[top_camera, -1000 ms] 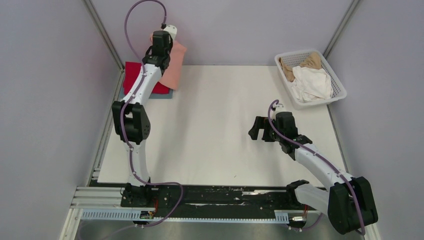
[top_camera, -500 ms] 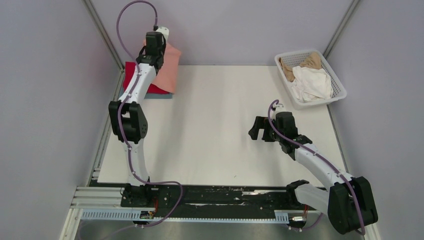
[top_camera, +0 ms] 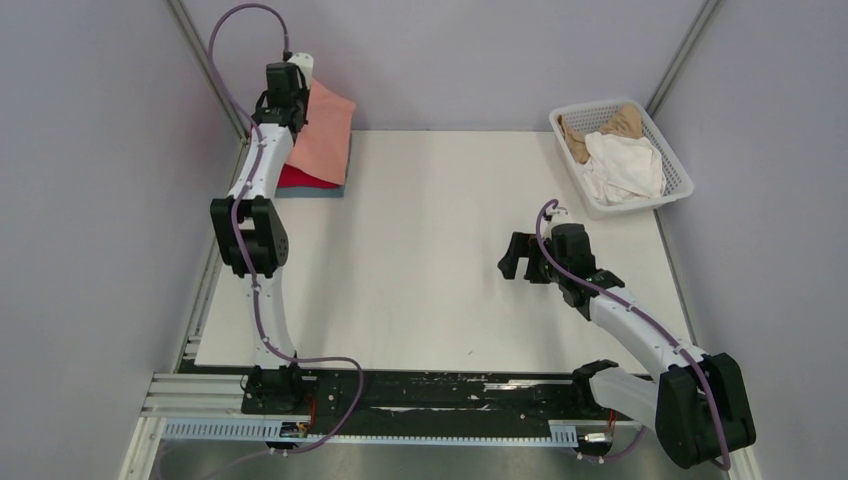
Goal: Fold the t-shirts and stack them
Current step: Put the neatly folded tshirt into the corner of the board with the left arm
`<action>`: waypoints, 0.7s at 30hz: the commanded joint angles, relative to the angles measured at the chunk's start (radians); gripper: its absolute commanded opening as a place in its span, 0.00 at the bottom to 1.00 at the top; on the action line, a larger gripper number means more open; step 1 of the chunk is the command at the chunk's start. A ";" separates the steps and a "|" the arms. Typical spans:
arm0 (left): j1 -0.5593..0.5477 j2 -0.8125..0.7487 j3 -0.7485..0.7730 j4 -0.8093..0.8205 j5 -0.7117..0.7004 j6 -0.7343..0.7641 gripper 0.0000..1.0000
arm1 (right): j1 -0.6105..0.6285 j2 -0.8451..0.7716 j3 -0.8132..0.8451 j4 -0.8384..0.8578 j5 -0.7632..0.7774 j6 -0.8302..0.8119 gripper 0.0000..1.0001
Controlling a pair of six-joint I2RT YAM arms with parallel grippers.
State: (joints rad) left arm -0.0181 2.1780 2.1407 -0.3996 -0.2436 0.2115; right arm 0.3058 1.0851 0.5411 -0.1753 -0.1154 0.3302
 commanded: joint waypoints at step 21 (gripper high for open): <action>0.206 0.169 0.047 0.106 0.177 -0.092 0.37 | -0.003 0.060 0.061 -0.006 0.052 0.031 1.00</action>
State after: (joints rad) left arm 0.1570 2.3413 2.1544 -0.3618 -0.0875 0.1543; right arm 0.3058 1.1305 0.5545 -0.1867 -0.0788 0.3420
